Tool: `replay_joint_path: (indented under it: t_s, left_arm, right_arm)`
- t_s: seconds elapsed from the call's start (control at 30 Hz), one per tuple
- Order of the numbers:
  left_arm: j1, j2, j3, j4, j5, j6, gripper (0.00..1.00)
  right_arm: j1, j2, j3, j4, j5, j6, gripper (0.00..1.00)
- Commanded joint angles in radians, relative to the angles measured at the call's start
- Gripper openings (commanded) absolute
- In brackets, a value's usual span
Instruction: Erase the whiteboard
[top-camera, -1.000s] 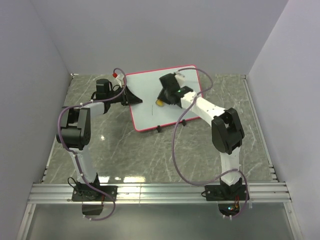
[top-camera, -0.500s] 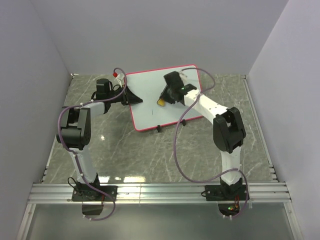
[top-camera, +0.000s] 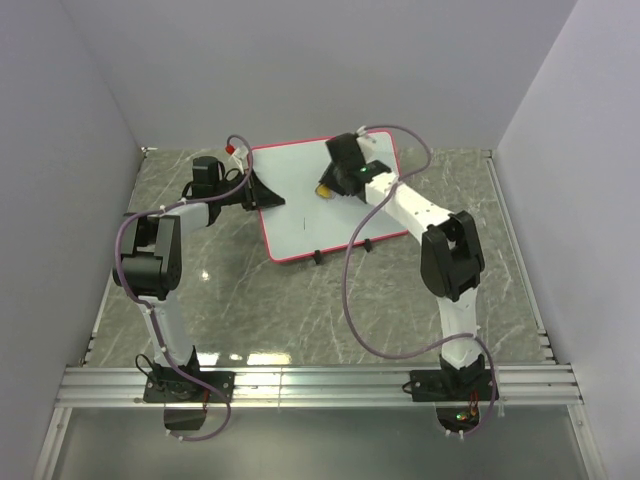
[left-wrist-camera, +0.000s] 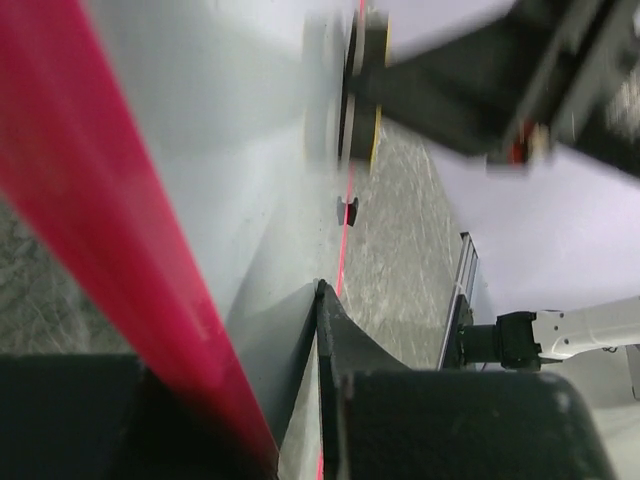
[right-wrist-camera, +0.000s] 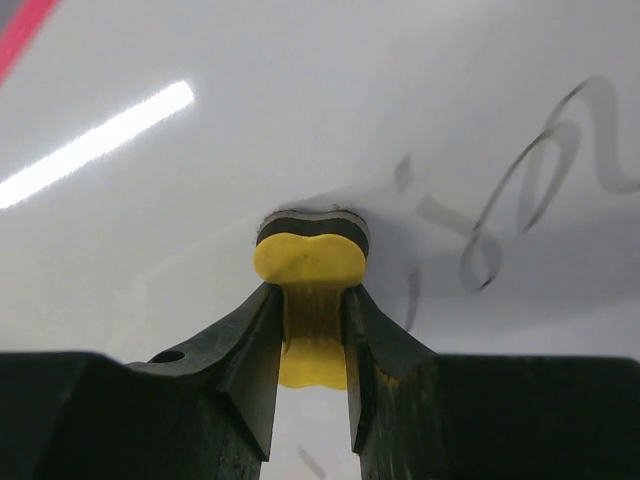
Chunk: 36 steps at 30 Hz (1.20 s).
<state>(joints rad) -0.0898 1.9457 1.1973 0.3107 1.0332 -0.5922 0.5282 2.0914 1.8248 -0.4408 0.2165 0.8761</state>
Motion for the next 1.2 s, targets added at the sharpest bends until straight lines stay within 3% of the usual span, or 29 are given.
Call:
replay_joint_path:
  t_s: [0.0, 0.17, 0.43, 0.83, 1.03, 1.17]
  left_arm:
    - [-0.03, 0.019, 0.035, -0.024, -0.058, 0.086, 0.0]
    - [-0.03, 0.033, 0.042, -0.004, -0.053, 0.065, 0.0]
    - [-0.028, 0.047, 0.031, 0.053, -0.041, 0.025, 0.0]
    - [-0.028, 0.029, 0.009, 0.047, -0.047, 0.029, 0.0]
    - [-0.028, 0.012, -0.007, 0.024, -0.056, 0.049, 0.0]
    - [-0.028, 0.002, -0.007, 0.013, -0.062, 0.06, 0.0]
  right_arm:
    - [0.154, -0.004, -0.131, 0.0, -0.086, 0.038, 0.0]
    - [0.239, -0.065, -0.352, 0.082, -0.149, 0.133, 0.0]
    - [0.21, -0.11, -0.415, 0.091, -0.1, 0.161, 0.0]
    - [0.015, -0.044, -0.227, 0.063, -0.055, 0.143, 0.0]
    - [-0.007, 0.018, -0.087, 0.027, -0.063, 0.113, 0.0]
    - [-0.023, 0.021, -0.099, 0.048, -0.058, 0.144, 0.0]
